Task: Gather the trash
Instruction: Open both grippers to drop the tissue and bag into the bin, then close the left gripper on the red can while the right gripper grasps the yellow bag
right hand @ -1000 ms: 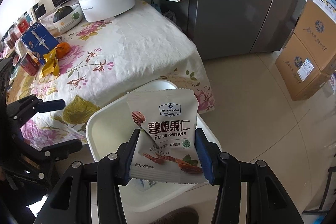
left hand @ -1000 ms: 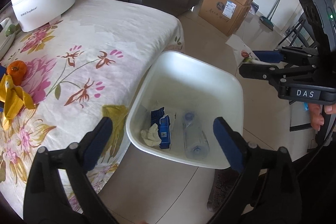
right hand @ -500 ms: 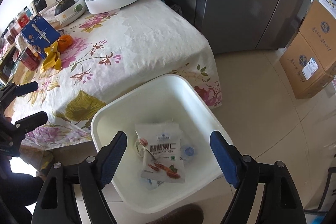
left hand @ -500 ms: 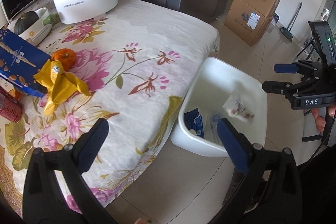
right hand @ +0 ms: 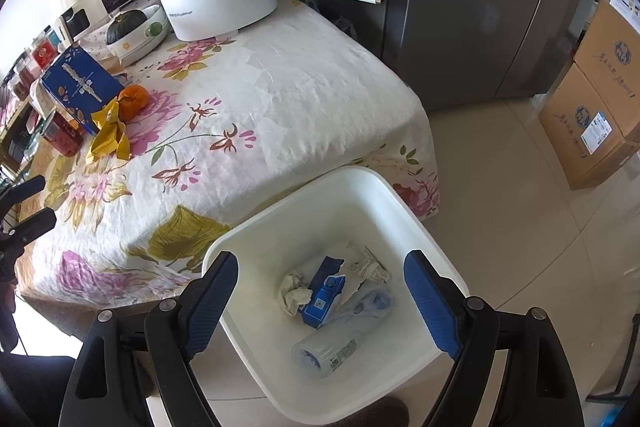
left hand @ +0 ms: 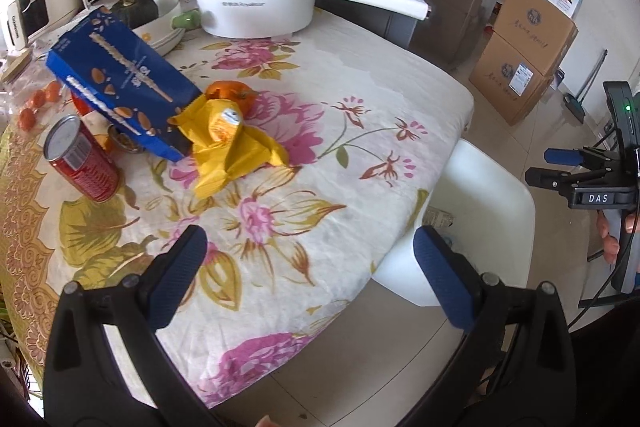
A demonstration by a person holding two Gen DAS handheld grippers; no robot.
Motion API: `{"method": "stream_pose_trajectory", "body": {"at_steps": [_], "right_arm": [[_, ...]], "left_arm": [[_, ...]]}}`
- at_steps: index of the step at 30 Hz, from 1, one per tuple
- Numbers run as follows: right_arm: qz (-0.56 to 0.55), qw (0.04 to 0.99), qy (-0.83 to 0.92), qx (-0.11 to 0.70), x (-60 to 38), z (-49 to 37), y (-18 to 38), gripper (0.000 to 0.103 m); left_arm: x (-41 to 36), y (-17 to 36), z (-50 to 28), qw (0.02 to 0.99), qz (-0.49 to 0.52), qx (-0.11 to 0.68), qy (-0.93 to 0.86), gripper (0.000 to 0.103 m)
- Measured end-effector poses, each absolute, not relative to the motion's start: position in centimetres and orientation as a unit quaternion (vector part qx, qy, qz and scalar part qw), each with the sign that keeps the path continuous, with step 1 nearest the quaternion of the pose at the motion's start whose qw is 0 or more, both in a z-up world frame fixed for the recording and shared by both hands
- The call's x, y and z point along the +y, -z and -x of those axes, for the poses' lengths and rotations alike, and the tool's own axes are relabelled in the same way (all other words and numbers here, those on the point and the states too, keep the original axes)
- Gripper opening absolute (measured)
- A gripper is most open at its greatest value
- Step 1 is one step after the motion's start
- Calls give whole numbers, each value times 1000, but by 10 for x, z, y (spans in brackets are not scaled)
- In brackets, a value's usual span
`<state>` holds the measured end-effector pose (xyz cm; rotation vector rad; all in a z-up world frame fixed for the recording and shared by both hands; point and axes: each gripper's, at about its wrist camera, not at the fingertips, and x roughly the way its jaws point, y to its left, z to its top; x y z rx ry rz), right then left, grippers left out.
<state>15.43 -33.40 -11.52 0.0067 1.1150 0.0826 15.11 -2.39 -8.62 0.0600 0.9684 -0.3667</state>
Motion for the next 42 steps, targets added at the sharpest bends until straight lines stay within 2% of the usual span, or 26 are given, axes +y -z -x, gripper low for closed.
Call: {"method": "stream_pose_trajectory", "body": {"at_steps": [12, 23, 30, 40, 42], "right_arm": [[15, 854, -61, 517, -271, -185, 107, 87], [11, 855, -117, 505, -180, -226, 105, 87], [-6, 846, -146, 513, -128, -251, 124, 87], [-66, 837, -162, 518, -92, -280, 152, 87], [-74, 836, -156, 520, -90, -286, 159, 87]], "left_arm": [[72, 84, -169, 892, 37, 444, 74, 102], [129, 99, -191, 904, 60, 423, 17, 102], [138, 103, -216, 914, 82, 398, 4, 102], [134, 119, -244, 912, 89, 401, -13, 99], [140, 124, -247, 909, 105, 403, -17, 94]]}}
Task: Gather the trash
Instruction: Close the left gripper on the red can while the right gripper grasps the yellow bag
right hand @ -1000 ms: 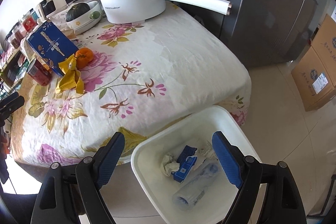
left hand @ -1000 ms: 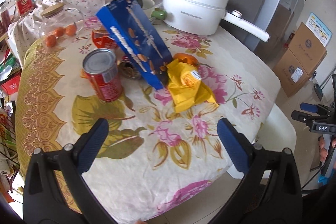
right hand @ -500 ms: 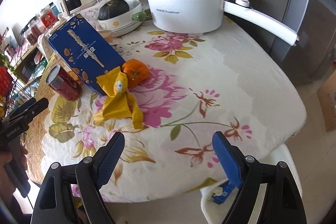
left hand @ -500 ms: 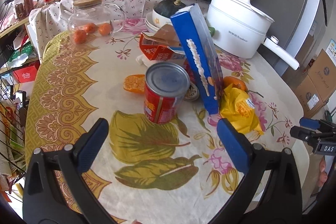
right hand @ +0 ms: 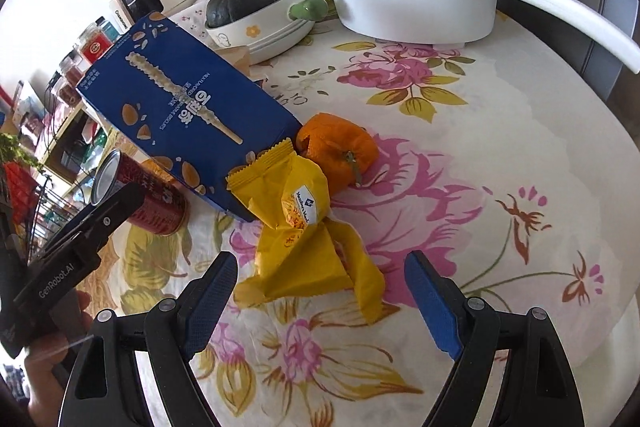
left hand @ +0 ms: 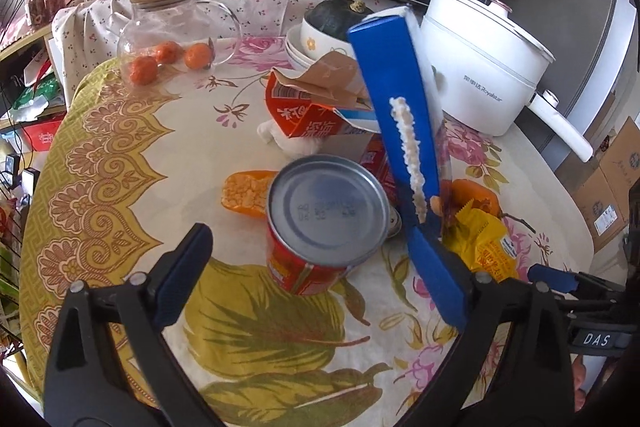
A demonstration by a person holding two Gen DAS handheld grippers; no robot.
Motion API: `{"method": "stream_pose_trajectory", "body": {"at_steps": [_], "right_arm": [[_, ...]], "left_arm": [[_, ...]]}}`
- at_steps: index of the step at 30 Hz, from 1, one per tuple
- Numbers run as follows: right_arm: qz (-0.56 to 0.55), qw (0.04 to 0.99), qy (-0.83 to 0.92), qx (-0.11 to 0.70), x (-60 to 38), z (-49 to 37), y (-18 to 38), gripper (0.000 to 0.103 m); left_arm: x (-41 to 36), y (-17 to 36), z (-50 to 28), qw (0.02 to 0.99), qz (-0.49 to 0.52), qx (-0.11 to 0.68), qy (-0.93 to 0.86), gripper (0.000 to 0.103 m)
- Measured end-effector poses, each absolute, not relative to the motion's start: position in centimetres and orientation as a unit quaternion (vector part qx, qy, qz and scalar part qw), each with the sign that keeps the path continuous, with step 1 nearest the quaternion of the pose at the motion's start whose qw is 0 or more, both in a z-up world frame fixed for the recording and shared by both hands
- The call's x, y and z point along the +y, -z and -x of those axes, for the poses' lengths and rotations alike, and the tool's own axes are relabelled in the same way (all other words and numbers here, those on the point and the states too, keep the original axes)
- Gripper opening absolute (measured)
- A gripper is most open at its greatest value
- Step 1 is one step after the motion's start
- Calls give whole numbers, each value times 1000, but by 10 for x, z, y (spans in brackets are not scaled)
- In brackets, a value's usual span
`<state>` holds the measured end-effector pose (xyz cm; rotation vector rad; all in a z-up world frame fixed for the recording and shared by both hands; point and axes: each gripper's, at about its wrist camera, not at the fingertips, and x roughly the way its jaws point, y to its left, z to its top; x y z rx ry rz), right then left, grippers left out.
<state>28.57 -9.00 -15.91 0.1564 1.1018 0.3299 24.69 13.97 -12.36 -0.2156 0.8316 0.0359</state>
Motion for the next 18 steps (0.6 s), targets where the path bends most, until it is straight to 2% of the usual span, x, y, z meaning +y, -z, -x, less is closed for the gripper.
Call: {"method": "stream_pose_trajectory", "body": {"at_steps": [8, 10, 12, 13, 15, 18], "right_arm": [[-49, 844, -135, 516, -88, -293, 174, 82], [-36, 848, -140, 510, -84, -291, 173, 75], [-25, 850, -154, 503, -78, -289, 173, 59], [-21, 850, -163, 501, -76, -288, 173, 53], [-23, 846, -180, 501, -74, -286, 171, 36], [-27, 847, -186, 497, -75, -283, 164, 25]], "left_arm": [[148, 132, -253, 901, 129, 415, -8, 74], [146, 132, -253, 901, 127, 415, 0, 70], [142, 131, -253, 902, 120, 415, 7, 60], [140, 130, -253, 902, 116, 416, 11, 59], [136, 128, -251, 902, 106, 419, 14, 59], [130, 126, -248, 901, 88, 424, 14, 58]]}}
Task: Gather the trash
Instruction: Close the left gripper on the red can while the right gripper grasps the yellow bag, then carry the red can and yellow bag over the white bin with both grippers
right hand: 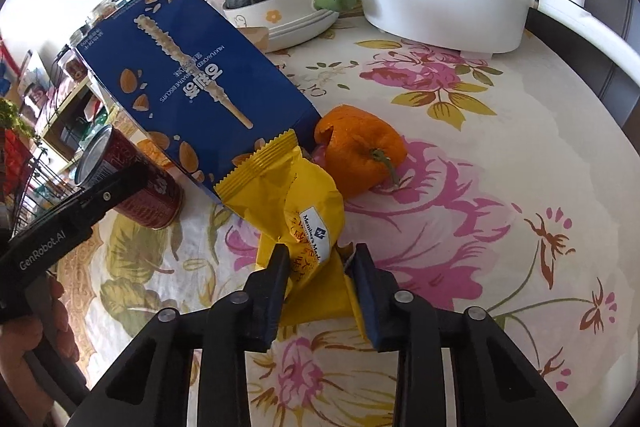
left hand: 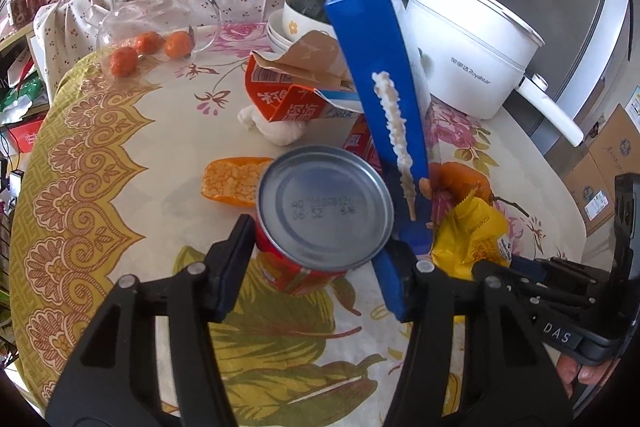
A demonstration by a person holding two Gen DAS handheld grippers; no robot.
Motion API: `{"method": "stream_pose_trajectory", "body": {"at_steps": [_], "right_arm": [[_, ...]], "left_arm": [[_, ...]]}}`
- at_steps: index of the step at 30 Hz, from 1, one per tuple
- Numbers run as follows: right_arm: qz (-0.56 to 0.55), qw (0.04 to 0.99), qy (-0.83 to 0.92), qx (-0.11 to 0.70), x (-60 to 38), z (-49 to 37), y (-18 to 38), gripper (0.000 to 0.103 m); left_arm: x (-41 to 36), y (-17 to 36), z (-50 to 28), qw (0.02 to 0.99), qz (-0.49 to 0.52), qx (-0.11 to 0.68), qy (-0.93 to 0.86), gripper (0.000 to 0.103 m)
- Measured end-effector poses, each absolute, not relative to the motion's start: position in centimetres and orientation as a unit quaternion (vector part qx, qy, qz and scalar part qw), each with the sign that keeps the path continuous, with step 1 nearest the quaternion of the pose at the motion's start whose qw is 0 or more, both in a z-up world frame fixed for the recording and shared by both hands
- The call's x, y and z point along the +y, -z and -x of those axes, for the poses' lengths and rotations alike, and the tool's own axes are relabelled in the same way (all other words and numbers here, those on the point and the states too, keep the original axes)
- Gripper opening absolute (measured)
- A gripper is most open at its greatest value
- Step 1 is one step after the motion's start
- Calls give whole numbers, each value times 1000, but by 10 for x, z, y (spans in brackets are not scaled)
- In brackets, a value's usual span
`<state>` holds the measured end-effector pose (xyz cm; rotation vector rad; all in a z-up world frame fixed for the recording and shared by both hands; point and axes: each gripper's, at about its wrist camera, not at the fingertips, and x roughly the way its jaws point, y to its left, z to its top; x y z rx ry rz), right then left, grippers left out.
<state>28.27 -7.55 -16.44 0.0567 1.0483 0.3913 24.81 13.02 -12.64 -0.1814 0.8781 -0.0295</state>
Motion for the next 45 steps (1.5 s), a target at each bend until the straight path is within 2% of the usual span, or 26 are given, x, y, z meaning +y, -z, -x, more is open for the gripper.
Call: {"method": "stream_pose_trajectory", "body": {"at_steps": [8, 23, 45], "right_arm": [[-26, 852, -199, 483, -86, -271, 141, 17], [-8, 866, -194, 461, -124, -237, 103, 17], [-58, 865, -37, 497, -293, -188, 97, 17]], "left_arm": [[127, 115, -232, 897, 92, 432, 25, 58], [81, 95, -205, 892, 85, 436, 83, 58], [-61, 94, -188, 868, 50, 444, 215, 58]]}}
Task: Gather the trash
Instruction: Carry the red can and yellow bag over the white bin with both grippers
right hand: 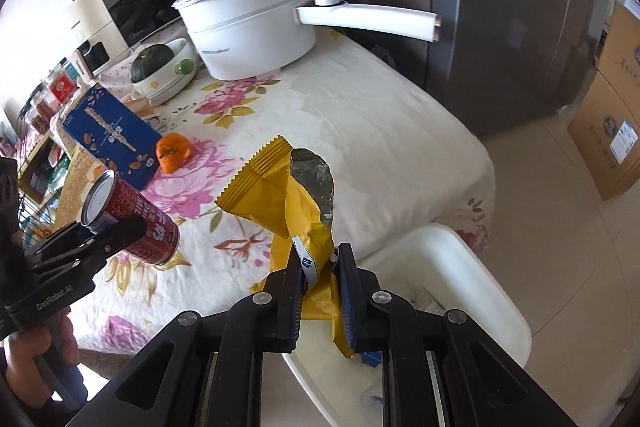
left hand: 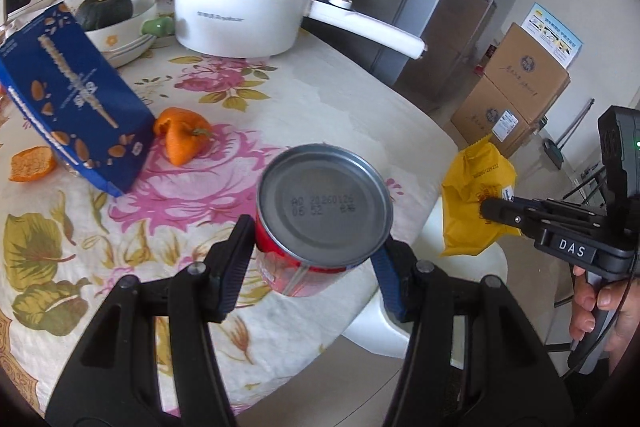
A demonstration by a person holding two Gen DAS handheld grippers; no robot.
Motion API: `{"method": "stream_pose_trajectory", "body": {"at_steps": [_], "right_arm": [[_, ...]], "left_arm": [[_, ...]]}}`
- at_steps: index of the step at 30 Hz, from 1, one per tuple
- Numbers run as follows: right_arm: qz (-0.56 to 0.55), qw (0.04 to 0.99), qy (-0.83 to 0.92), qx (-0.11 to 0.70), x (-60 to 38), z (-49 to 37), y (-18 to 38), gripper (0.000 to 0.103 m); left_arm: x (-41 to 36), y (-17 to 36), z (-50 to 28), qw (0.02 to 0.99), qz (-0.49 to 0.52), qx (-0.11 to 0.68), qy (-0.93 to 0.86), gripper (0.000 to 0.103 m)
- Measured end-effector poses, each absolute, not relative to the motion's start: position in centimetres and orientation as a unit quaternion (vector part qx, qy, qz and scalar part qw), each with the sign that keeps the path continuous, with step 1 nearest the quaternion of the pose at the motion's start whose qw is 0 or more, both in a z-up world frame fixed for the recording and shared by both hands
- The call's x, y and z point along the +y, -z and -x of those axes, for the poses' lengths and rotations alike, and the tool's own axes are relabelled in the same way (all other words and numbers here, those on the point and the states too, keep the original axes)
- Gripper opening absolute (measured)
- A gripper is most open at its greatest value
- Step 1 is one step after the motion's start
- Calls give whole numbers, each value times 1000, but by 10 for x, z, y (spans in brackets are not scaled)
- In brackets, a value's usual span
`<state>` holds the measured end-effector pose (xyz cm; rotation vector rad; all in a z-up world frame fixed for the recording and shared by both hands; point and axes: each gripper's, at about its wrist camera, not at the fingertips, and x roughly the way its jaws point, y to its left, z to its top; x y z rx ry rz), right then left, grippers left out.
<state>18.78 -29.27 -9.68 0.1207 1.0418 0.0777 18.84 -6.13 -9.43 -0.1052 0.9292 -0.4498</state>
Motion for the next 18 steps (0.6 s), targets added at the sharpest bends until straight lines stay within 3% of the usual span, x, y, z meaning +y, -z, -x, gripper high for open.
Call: {"method": "stream_pose_trajectory", "body": {"at_steps": [18], "right_arm": [[-105, 811, 63, 573, -394, -133, 144, 17]], "left_arm": [[-187, 122, -144, 814, -8, 467, 345, 58]]}}
